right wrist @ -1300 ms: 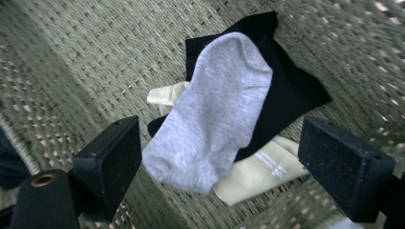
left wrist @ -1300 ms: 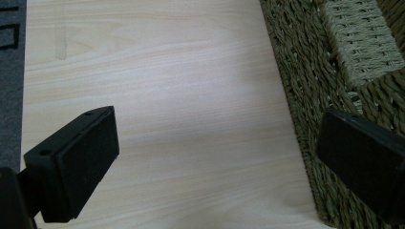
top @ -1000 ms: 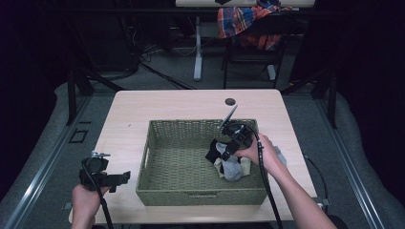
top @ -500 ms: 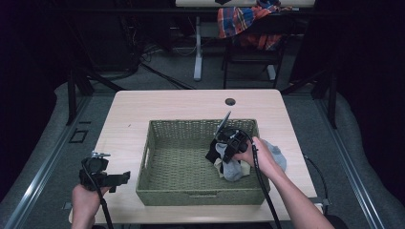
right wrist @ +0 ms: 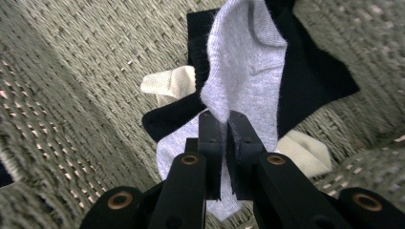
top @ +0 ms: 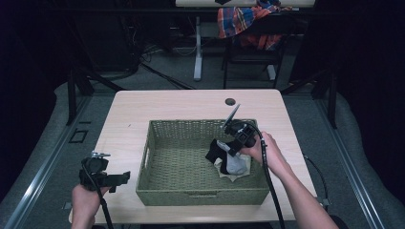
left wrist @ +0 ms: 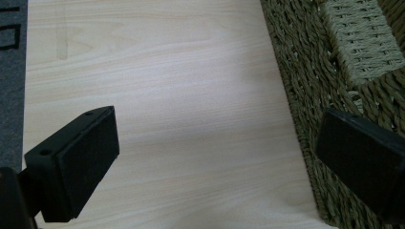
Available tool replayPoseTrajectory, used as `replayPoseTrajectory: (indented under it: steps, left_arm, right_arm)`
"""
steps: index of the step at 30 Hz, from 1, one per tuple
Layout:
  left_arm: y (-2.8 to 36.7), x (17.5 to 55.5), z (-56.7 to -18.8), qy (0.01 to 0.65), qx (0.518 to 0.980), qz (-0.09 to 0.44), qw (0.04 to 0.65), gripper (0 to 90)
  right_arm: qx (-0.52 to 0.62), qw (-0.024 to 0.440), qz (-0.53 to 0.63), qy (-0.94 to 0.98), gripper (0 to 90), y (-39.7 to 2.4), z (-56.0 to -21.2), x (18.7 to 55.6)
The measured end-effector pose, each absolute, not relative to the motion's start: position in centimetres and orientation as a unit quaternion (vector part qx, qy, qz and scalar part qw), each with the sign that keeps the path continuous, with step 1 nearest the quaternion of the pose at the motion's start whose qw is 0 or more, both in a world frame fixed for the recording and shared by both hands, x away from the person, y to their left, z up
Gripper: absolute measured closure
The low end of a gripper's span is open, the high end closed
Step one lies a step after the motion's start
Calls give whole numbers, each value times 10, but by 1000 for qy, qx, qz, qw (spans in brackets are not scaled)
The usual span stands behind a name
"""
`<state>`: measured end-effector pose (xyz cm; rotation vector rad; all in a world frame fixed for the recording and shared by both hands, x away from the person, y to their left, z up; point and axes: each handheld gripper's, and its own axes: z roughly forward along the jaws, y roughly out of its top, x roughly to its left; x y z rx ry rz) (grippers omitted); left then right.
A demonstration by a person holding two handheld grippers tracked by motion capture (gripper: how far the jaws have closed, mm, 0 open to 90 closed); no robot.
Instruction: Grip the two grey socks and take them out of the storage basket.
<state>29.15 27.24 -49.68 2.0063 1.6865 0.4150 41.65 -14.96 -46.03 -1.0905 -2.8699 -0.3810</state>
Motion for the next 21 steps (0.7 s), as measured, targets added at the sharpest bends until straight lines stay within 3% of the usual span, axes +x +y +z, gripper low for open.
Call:
replayPoseTrajectory:
  steps: [21]
  left_arm:
    - [272, 292, -497, 617, 733, 154, 241, 14]
  right_arm:
    - [-363, -5, -171, -916, 852, -177, -403, 404]
